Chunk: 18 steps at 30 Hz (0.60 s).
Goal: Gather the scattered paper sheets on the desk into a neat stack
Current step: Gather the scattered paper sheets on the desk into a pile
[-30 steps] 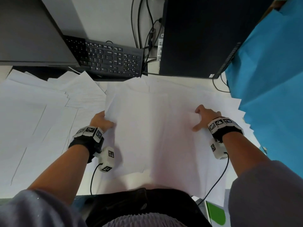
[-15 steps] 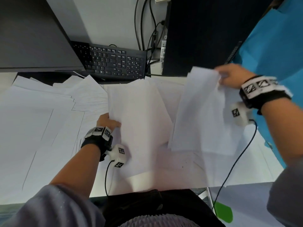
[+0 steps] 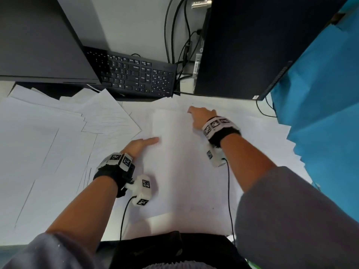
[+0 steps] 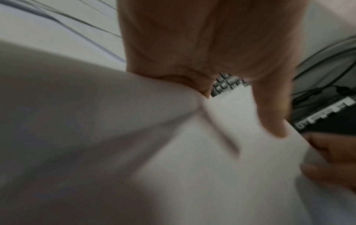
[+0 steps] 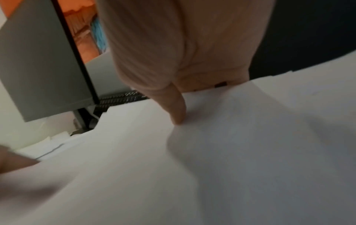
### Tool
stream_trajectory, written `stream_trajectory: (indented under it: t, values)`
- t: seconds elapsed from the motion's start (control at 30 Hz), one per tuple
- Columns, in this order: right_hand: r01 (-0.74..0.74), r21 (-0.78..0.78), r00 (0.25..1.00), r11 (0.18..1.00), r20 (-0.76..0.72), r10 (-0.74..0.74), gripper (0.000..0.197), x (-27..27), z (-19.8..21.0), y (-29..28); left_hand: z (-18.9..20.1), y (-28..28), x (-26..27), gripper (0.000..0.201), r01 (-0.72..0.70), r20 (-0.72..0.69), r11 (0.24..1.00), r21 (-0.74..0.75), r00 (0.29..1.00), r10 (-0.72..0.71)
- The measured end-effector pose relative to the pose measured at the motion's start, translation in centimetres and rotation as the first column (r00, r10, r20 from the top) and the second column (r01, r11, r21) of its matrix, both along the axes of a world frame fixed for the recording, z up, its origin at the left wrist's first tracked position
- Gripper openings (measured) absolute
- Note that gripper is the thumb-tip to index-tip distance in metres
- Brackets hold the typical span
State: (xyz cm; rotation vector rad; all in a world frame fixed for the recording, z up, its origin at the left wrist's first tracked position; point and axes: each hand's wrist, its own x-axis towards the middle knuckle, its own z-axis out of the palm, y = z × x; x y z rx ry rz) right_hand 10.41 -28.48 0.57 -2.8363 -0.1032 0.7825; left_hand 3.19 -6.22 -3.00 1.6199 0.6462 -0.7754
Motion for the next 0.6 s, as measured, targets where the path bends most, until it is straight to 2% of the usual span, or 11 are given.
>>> stream_trajectory:
  t: [0.03, 0.07, 0.13, 0.17, 0.27, 0.37, 0.43, 0.5, 0.6]
  values:
    - [-0.011, 0.023, 1.000, 1.000, 0.002, 0.011, 0.053, -0.1, -0.6, 0.8, -0.5, 0.1, 0.2, 0.073, 0.048, 0.003, 0.996, 0.071, 0.999, -0.049]
    - [-0.026, 0.045, 1.000, 0.999, 0.020, 0.025, 0.051, 0.0, -1.1, 1.5, -1.2, 0.2, 0.6, 0.077, 0.090, 0.030, 0.985, 0.146, 0.995, -0.095]
    - [-0.043, 0.094, 0.996, 0.995, 0.086, 0.035, 0.046, 0.2, -1.6, 2.3, -1.6, 0.0, 1.0, 0.054, 0.106, 0.094, 0.966, 0.235, 0.987, -0.131]
    - [-0.035, 0.132, 0.994, 0.991, 0.112, 0.020, 0.043, 0.4, -2.0, 2.2, -1.9, 0.0, 1.2, 0.049, 0.098, 0.112, 0.960, 0.261, 0.985, -0.131]
    - [0.061, 0.184, 0.983, 0.981, 0.162, -0.091, 0.044, 1.7, -3.1, -0.7, -1.6, 0.4, 1.8, 0.049, 0.046, 0.175, 0.952, 0.302, 0.979, -0.103]
    - [0.205, 0.024, 0.973, 0.978, 0.100, -0.206, 0.063, 3.0, -3.6, -5.9, -1.3, 1.6, 2.5, 0.046, -0.037, 0.180, 0.927, 0.374, 0.983, -0.033]
    - [0.259, -0.063, 0.966, 0.964, 0.032, -0.258, 0.083, 3.3, -3.8, -9.0, -1.1, 2.2, 2.6, 0.045, -0.067, 0.194, 0.918, 0.390, 0.981, -0.011]
    - [0.232, -0.124, 0.972, 0.965, -0.009, -0.235, 0.099, 3.5, -4.1, -10.7, -1.0, 2.6, 2.7, 0.045, -0.089, 0.199, 0.916, 0.391, 0.980, 0.010]
    - [0.187, -0.199, 0.981, 0.962, -0.016, -0.194, 0.108, 3.5, -4.4, -11.3, -1.1, 2.7, 2.8, 0.046, -0.101, 0.188, 0.925, 0.365, 0.982, 0.033]
